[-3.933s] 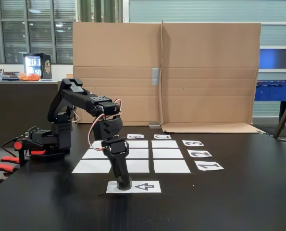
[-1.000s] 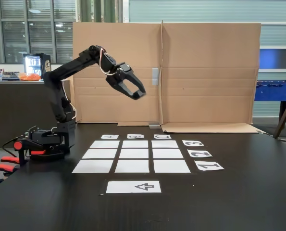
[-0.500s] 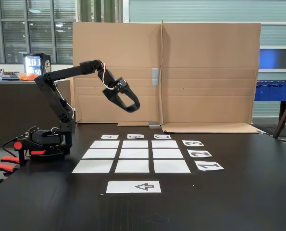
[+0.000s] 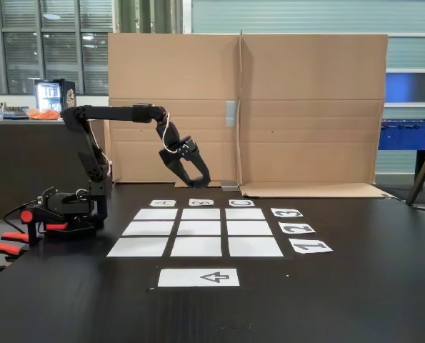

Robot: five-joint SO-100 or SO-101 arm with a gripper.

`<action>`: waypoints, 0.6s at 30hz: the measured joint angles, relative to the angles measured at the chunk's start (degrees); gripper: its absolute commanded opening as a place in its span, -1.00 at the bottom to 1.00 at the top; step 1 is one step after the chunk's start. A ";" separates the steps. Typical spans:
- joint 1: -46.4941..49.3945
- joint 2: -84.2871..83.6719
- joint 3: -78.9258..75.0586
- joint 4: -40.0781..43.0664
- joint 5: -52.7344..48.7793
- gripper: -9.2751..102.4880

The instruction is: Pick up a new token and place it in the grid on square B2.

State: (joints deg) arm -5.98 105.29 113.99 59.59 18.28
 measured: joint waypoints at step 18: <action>0.00 -12.74 0.09 -3.25 0.00 -0.58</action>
State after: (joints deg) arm -5.98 92.55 114.08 56.34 18.28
